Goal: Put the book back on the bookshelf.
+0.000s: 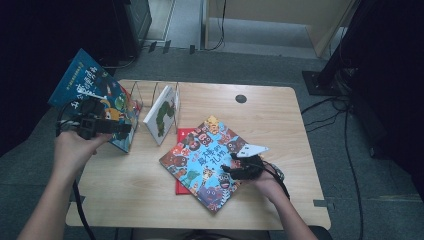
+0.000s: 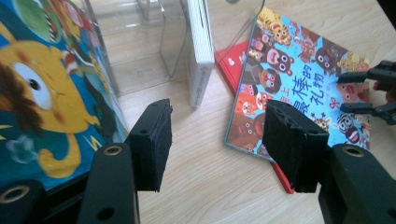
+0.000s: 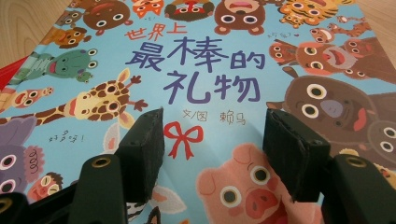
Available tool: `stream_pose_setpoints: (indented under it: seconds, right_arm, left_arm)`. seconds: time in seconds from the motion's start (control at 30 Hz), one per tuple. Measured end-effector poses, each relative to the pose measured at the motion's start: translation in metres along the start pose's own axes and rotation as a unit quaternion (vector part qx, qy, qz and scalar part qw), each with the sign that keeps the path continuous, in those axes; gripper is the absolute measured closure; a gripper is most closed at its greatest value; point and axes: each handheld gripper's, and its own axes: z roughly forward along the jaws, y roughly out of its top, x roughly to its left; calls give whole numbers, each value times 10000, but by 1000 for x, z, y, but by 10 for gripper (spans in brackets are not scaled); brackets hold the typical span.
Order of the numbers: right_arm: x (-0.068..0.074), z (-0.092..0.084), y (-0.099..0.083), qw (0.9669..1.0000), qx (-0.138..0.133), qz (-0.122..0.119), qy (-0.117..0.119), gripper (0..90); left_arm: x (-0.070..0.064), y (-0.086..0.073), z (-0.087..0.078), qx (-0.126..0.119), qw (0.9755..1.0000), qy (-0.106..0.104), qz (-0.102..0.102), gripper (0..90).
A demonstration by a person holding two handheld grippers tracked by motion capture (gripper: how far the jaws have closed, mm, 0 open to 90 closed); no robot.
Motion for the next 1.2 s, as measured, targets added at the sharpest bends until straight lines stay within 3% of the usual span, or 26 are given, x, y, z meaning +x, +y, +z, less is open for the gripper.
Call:
stream_pose_setpoints:
  seconds: [0.3,0.43,0.67,1.2]
  right_arm:
    - [0,-1,0,10000,15,6,2,392]
    - [0,-1,-1,10000,10,6,-9,393]
    - [0,-1,-1,10000,7,1,-14,392]
    - [0,-1,-1,10000,15,-38,-26,395]
  left_arm:
    - [-6,-17,21,2,9999,-106,36,430]
    - [-7,-24,24,-142,9998,-142,40,429]
    - [-12,-37,38,-23,9997,-192,132,427]
    - [-38,-55,77,147,9971,-349,664,422]
